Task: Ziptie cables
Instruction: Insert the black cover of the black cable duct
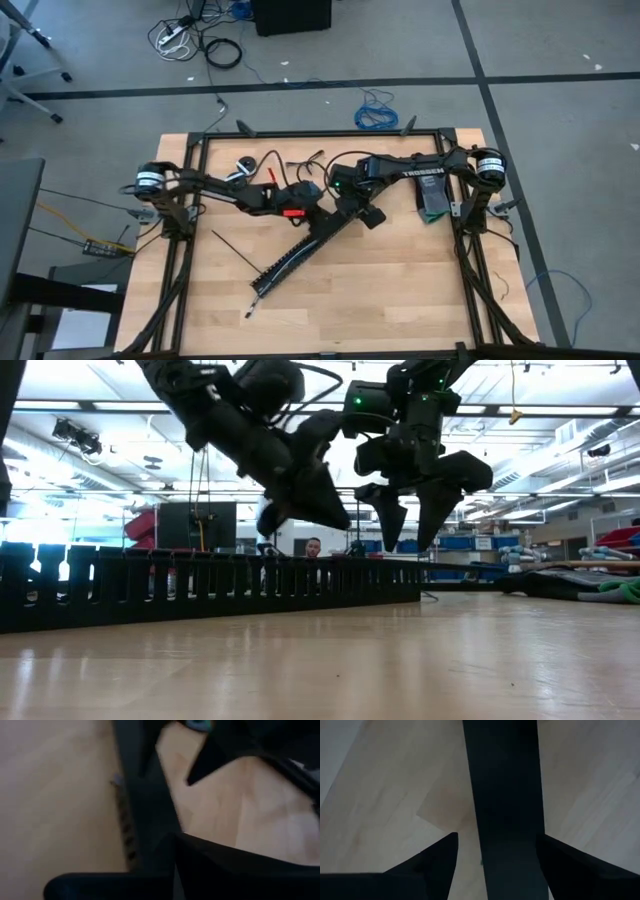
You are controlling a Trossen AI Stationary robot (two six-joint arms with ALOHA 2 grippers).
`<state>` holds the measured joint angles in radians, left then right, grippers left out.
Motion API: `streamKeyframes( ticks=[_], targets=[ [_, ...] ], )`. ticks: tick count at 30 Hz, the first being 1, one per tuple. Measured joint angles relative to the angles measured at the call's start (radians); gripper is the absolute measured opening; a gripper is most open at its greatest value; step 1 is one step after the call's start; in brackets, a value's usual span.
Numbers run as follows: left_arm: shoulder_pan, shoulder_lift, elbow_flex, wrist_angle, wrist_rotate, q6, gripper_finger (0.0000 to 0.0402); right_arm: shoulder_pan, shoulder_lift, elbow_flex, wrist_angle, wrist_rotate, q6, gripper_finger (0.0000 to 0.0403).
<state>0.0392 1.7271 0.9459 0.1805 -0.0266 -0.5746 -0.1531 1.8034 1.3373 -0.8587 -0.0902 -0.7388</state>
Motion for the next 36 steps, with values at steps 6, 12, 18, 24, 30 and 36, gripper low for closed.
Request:
streamKeyframes(
  ticks=[6,12,18,24,30,36],
  targets=[
    [-0.003,-0.13,0.0,-0.179,-0.034,0.024,0.0,-0.015,0.0,0.0,0.0,-0.005,0.014,0.0256],
    [-0.069,-0.291,0.0,-0.471,-0.109,-0.005,0.0,-0.019,0.0,0.0,0.009,-0.031,0.043,0.0229],
    [-0.141,-0.406,0.0,-0.576,-0.142,-0.09,0.0,0.004,0.0,0.0,0.027,-0.055,0.022,0.0055],
    [-0.214,-0.408,0.0,-0.612,-0.175,-0.225,0.0,0.017,0.011,0.0,0.091,-0.098,-0.007,0.0002],
    [-0.279,-0.359,0.0,-0.624,-0.237,-0.327,0.0,0.036,0.027,0.0,0.136,-0.134,-0.03,0.0001],
    [-0.315,-0.254,-0.001,-0.568,-0.234,-0.421,0.0001,0.05,0.027,0.0,0.185,-0.147,-0.047,0.0]
  ],
)
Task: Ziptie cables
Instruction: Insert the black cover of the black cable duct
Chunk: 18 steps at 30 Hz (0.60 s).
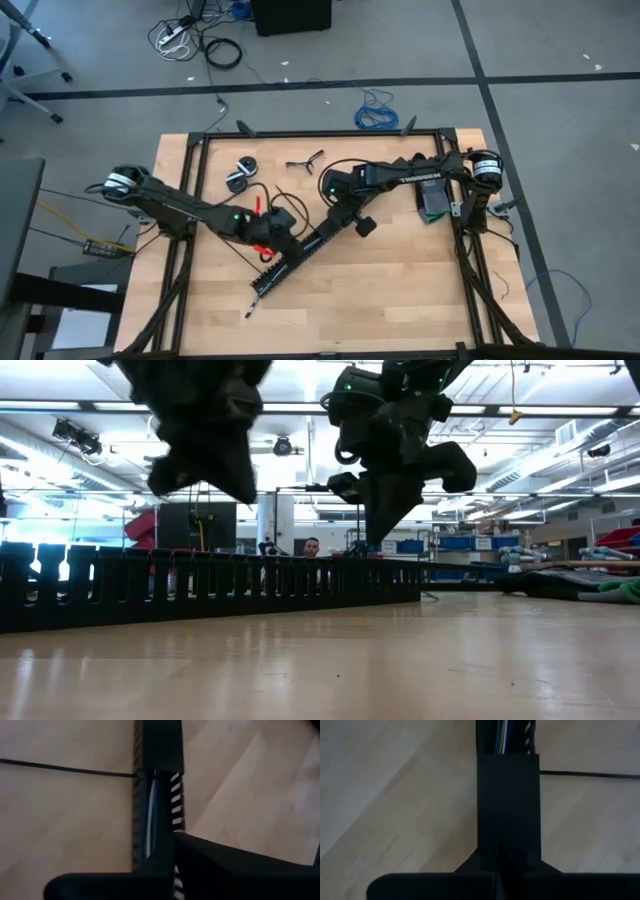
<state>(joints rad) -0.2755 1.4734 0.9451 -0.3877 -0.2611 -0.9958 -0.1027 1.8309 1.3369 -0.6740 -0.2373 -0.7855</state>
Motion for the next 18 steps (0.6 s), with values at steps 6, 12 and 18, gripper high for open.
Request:
streamKeyframes(
  ticks=[6,12,18],
  targets=[
    [-0.008,0.082,0.0,0.131,0.016,0.032,0.0025,0.011,0.0,0.0,0.021,-0.005,0.001,0.0],
    [-0.007,0.091,0.001,0.104,0.027,0.07,0.0086,0.01,0.047,0.0,0.028,-0.043,0.024,0.0],
    [-0.003,0.103,0.0,0.022,0.005,0.041,0.0151,0.01,0.062,0.003,0.029,-0.083,0.074,0.0]
  ],
)
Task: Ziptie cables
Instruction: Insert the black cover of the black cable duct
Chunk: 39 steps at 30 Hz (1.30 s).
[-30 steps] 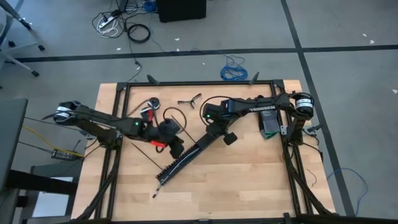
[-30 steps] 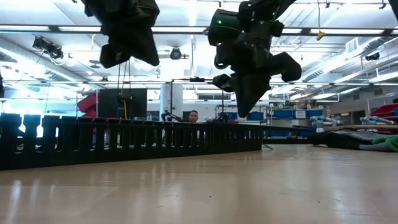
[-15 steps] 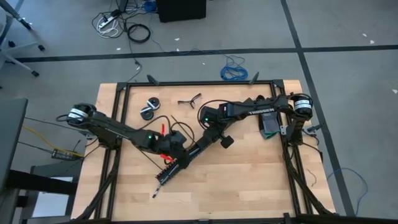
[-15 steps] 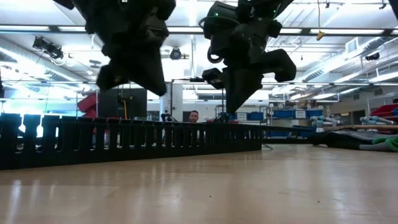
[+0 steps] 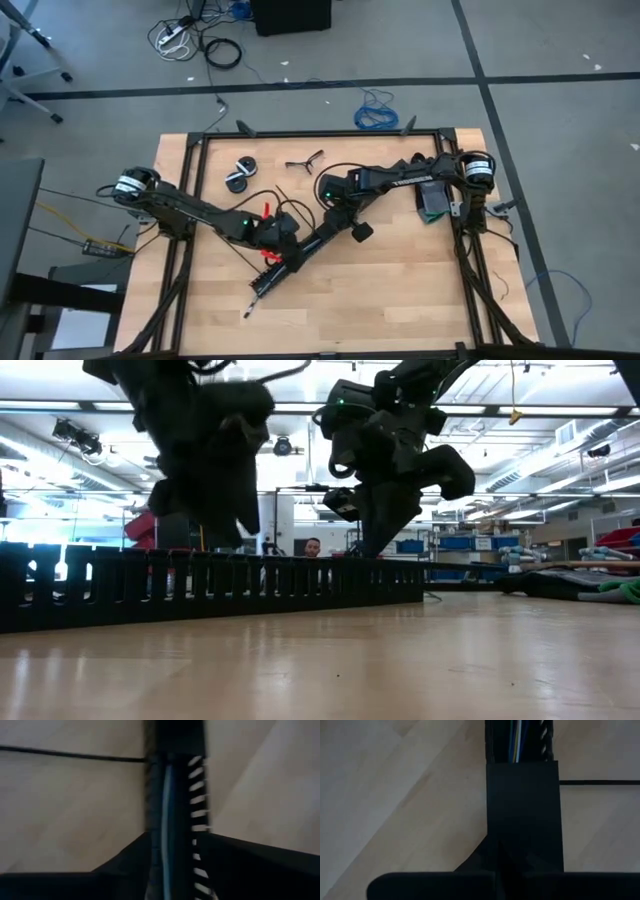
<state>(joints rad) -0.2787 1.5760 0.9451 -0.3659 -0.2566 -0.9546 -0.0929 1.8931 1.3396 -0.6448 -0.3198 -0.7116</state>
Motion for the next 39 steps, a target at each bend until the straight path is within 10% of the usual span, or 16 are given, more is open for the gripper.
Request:
streamKeyframes(
  ticks=[20,32,39],
  targets=[
    [0.016,0.207,0.003,0.082,0.048,-0.024,0.0211,0.0,0.002,-0.002,0.018,0.001,0.012,0.0],
    [0.016,0.213,0.026,0.08,-0.012,0.012,0.0017,-0.008,0.002,-0.002,0.017,0.0,0.02,0.0],
    [0.018,0.213,0.027,0.08,-0.019,0.025,0.0003,-0.008,0.002,-0.003,0.019,-0.017,0.019,0.0]
  ],
)
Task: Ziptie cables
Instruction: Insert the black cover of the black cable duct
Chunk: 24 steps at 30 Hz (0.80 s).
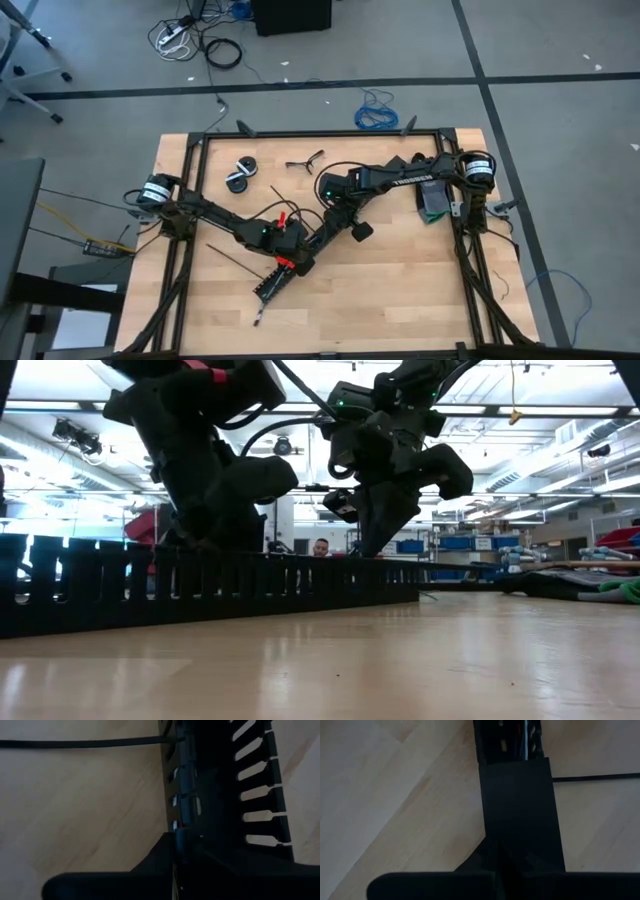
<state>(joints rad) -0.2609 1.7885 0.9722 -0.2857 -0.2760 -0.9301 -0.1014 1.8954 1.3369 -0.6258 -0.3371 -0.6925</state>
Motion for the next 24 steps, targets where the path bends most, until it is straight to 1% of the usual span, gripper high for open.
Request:
streamKeyframes(
  ticks=[6,17,19,22,24],
  targets=[
    [0.023,0.0,0.0,0.016,-0.008,0.006,0.0002,0.006,0.002,0.0,0.012,-0.018,-0.014,0.0],
    [0.083,0.0,-0.001,0.1,-0.015,0.047,0.0,0.013,0.002,-0.001,0.029,-0.025,-0.015,0.0],
    [0.085,0.0,-0.001,0.096,-0.016,0.045,0.0,0.013,0.001,-0.001,0.033,0.0,-0.014,0.0],
    [0.085,0.0,-0.001,0.079,-0.015,0.035,0.0,0.01,-0.008,0.0,0.038,0.064,-0.01,0.0],
    [0.086,-0.001,-0.001,0.084,-0.008,0.023,0.0,0.0,-0.026,0.0,0.033,0.072,-0.007,0.0]
  ],
)
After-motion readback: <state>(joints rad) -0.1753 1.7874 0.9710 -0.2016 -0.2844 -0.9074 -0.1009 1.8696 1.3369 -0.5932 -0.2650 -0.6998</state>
